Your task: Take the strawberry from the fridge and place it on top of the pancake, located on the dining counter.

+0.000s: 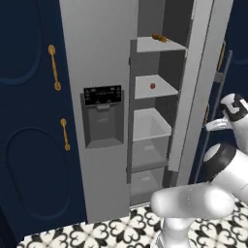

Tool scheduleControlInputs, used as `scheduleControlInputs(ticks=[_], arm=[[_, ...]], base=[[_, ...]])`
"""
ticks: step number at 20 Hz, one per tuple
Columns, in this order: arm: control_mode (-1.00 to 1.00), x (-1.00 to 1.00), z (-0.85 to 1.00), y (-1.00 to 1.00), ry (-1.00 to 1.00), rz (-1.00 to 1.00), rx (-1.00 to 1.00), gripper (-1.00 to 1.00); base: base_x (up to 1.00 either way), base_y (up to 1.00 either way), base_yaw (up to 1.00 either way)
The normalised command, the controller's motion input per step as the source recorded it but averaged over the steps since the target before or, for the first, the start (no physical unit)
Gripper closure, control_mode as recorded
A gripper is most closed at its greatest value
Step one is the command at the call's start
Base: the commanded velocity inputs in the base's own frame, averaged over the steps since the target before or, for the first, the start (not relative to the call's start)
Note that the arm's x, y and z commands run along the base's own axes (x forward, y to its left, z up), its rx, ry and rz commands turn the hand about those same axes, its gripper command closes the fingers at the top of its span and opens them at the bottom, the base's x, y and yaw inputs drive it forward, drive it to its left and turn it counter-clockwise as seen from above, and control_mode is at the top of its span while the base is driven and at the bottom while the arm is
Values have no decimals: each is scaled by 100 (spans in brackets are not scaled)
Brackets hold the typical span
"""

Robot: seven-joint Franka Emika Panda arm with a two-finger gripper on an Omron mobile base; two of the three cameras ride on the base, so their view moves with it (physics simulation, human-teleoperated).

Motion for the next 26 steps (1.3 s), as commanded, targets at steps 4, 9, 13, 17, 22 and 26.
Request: scheduleControlInputs(ticks=[4,9,13,17,22,26], arm=[[-100,-98,36,-3,-23,-4,-11,-100],[-100,-70,96,38,-9,0,-42,-100],[-100,-14,39,94,12,-11,-52,-100],[-100,73,0,81,39,-17,-56,-100],[-100,99,-1,48,47,-12,-72,-100],[-100,88,-12,22,22,-1,-71,-100]], base=[[0,0,0],[0,0,0],[0,0,0],[0,0,0],[0,0,0],[0,0,0]])
